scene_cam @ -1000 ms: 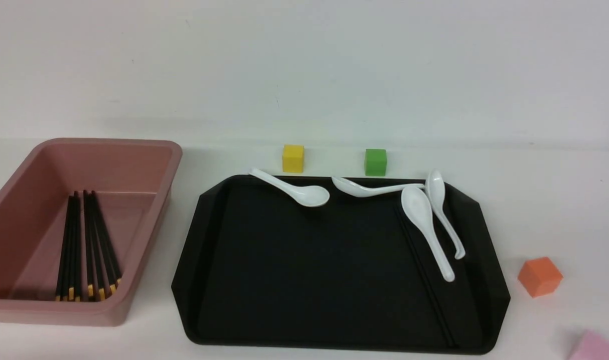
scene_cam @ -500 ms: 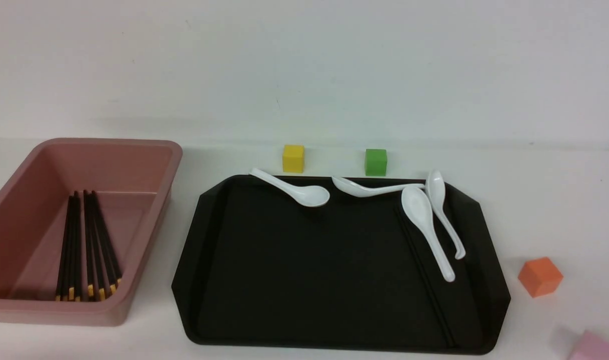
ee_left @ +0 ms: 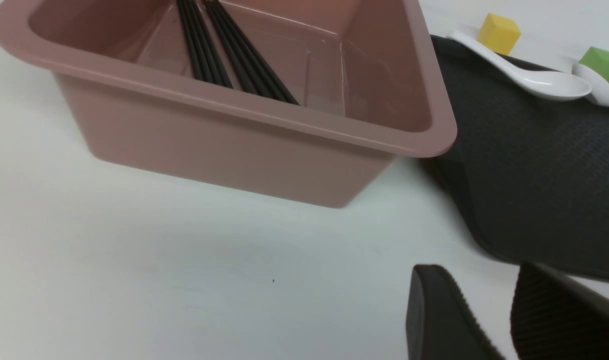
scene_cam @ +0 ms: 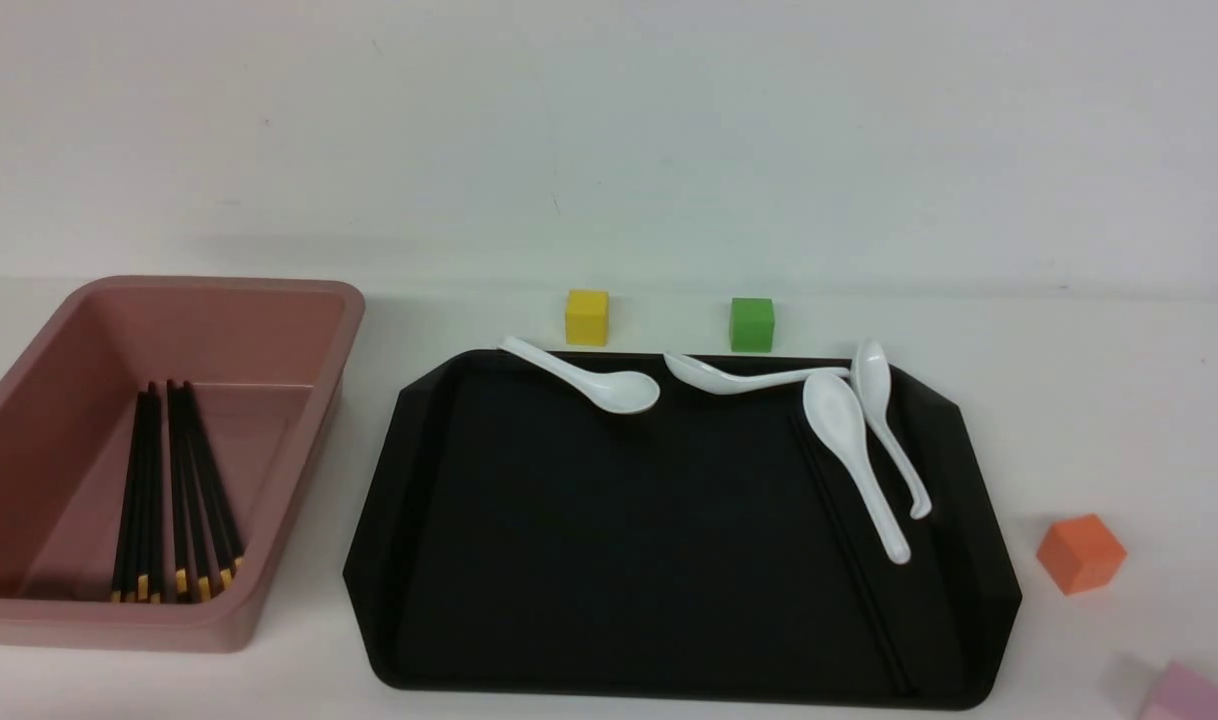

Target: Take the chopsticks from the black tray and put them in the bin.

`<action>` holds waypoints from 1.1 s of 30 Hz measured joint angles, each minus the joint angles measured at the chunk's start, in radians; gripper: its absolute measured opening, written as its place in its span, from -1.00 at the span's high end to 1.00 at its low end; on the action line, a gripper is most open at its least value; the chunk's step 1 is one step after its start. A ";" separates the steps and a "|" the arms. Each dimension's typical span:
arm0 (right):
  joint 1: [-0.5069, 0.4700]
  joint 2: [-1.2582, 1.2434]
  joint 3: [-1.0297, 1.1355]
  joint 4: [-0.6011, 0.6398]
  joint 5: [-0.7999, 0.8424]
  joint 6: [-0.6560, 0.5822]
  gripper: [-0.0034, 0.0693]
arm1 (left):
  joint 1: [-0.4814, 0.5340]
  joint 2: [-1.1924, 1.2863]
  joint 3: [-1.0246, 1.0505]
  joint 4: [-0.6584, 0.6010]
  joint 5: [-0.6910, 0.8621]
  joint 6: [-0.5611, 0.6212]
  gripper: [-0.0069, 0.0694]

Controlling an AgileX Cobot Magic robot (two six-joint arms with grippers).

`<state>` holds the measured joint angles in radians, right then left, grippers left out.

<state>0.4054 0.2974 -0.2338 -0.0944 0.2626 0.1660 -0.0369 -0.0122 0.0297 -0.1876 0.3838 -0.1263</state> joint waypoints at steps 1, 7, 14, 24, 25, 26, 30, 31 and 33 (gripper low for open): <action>0.000 -0.006 0.001 0.000 0.000 0.000 0.82 | 0.000 0.000 0.000 0.000 0.000 0.000 0.19; -0.108 -0.122 0.095 0.000 -0.038 -0.025 0.82 | 0.000 0.000 0.000 0.000 0.000 0.000 0.19; -0.278 -0.230 0.233 0.000 -0.038 -0.027 0.80 | 0.000 0.000 0.000 0.000 0.000 0.000 0.19; -0.337 -0.308 0.255 0.000 0.093 -0.027 0.76 | 0.000 0.000 0.000 0.000 0.000 0.000 0.19; -0.337 -0.308 0.254 0.000 0.094 -0.027 0.76 | 0.000 0.000 0.000 0.000 0.000 0.000 0.19; -0.337 -0.308 0.254 0.000 0.096 -0.027 0.75 | 0.000 0.000 0.000 0.000 0.000 0.000 0.19; -0.337 -0.308 0.254 0.000 0.098 -0.027 0.74 | 0.000 0.000 0.000 0.000 0.000 0.000 0.19; -0.337 -0.308 0.254 0.000 0.098 -0.027 0.74 | 0.000 0.000 0.000 0.000 0.000 0.000 0.19; -0.337 -0.308 0.254 0.000 0.098 -0.027 0.73 | 0.000 0.000 0.000 0.000 0.000 0.000 0.19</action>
<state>0.0681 -0.0101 0.0199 -0.0944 0.3611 0.1394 -0.0369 -0.0122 0.0297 -0.1876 0.3838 -0.1263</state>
